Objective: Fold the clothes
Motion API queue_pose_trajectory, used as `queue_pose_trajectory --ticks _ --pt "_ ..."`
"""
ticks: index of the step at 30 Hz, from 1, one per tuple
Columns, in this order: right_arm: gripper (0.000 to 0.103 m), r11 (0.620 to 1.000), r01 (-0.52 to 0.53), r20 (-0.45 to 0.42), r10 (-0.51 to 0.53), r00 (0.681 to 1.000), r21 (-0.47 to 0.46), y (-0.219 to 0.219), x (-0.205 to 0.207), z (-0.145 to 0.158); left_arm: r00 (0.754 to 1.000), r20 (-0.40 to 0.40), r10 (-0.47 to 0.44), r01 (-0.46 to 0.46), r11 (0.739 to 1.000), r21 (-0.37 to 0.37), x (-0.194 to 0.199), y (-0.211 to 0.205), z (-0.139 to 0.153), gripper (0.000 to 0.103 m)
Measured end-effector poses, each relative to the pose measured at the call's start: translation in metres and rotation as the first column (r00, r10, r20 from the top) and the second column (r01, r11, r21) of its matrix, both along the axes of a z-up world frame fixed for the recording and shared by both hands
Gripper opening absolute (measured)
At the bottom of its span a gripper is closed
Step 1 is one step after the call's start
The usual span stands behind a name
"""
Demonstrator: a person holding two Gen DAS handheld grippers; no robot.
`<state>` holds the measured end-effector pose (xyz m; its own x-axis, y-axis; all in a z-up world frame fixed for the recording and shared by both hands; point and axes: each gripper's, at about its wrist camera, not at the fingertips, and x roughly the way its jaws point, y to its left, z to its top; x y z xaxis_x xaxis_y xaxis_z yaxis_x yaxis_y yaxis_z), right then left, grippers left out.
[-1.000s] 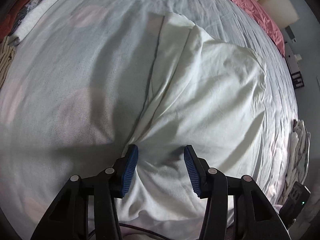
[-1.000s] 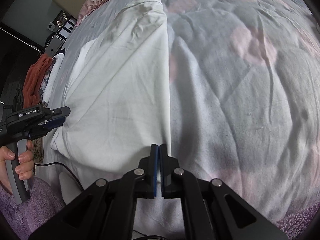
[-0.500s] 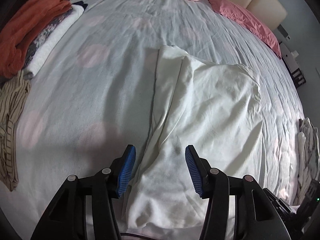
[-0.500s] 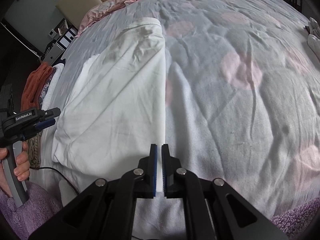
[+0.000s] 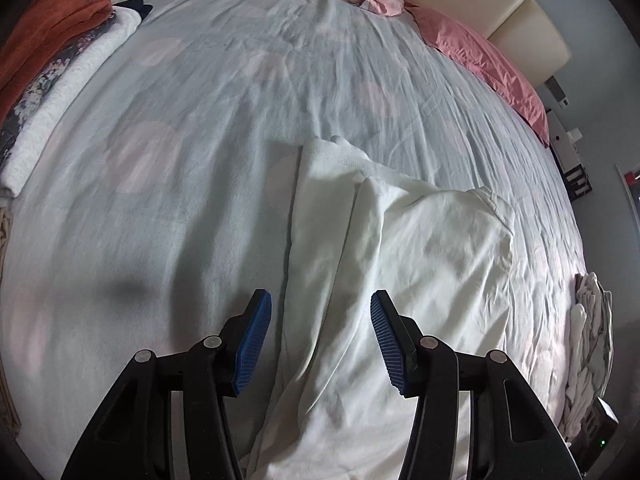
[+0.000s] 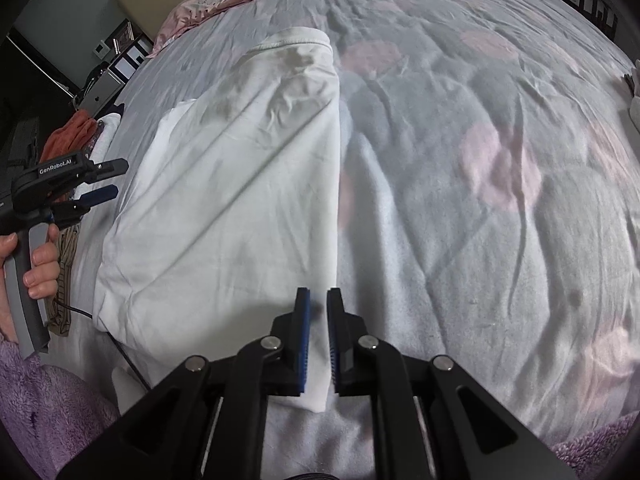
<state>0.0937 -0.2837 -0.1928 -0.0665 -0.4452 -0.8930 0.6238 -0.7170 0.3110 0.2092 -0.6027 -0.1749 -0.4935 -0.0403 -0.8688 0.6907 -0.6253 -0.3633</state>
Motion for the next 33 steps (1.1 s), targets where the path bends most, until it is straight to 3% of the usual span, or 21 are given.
queue_pose_trajectory --ticks 2,4,10,16,20,21,23,25,26,29,31,33 --pt "0.016 1.0 -0.017 0.0 0.017 1.0 0.007 -0.012 -0.004 0.005 1.0 -0.017 -0.012 0.011 1.0 -0.009 -0.001 -0.007 0.002 0.067" --pt "0.017 0.999 -0.041 -0.007 0.041 0.999 0.018 -0.029 -0.008 0.01 1.0 -0.026 -0.009 0.008 1.0 -0.018 -0.004 -0.015 0.0 0.067" --pt "0.017 0.991 -0.119 -0.029 0.121 0.992 0.052 -0.096 -0.018 0.014 0.994 -0.097 -0.051 0.06 0.994 0.09 -0.015 -0.029 -0.022 0.067" --pt "0.017 0.979 -0.184 -0.067 0.19 0.979 0.086 -0.163 -0.028 0.017 0.988 -0.132 -0.074 0.089 0.99 0.11 -0.028 -0.037 -0.04 0.067" --pt "0.017 0.967 -0.234 -0.087 0.243 0.966 0.1 -0.193 -0.028 0.018 0.98 -0.162 -0.115 0.129 0.989 0.076 -0.025 -0.036 -0.041 0.067" --pt "0.017 0.964 -0.241 -0.095 0.251 0.963 0.108 -0.199 -0.029 0.018 0.978 -0.167 -0.126 0.14 0.988 0.071 -0.025 -0.034 -0.041 0.065" --pt "0.017 0.964 -0.238 -0.093 0.249 0.964 0.118 -0.207 -0.034 0.018 0.973 -0.175 -0.147 0.16 0.985 0.065 -0.026 -0.032 -0.042 0.05" --pt "0.017 0.965 -0.238 -0.072 0.246 0.967 0.113 -0.214 -0.041 0.019 0.97 -0.182 -0.163 0.178 0.981 0.07 -0.029 -0.03 -0.044 0.042" --pt "0.017 0.965 -0.239 -0.058 0.246 0.968 0.106 -0.217 -0.044 0.02 0.966 -0.191 -0.175 0.19 0.98 0.063 -0.029 -0.028 -0.042 0.032" --pt "0.017 0.963 -0.256 -0.032 0.259 0.965 0.085 -0.226 -0.047 0.026 0.949 -0.227 -0.217 0.229 0.973 0.027 -0.03 -0.022 -0.034 0.017" --pt "0.018 0.962 -0.266 -0.005 0.266 0.964 0.054 -0.232 -0.047 0.031 0.937 -0.249 -0.246 0.254 0.967 0.002 -0.03 -0.018 -0.028 0.015" --pt "0.027 0.963 -0.271 0.048 0.27 0.962 0.009 -0.235 -0.048 0.035 0.918 -0.277 -0.284 0.29 0.957 -0.021 -0.03 -0.011 -0.021 0.015"
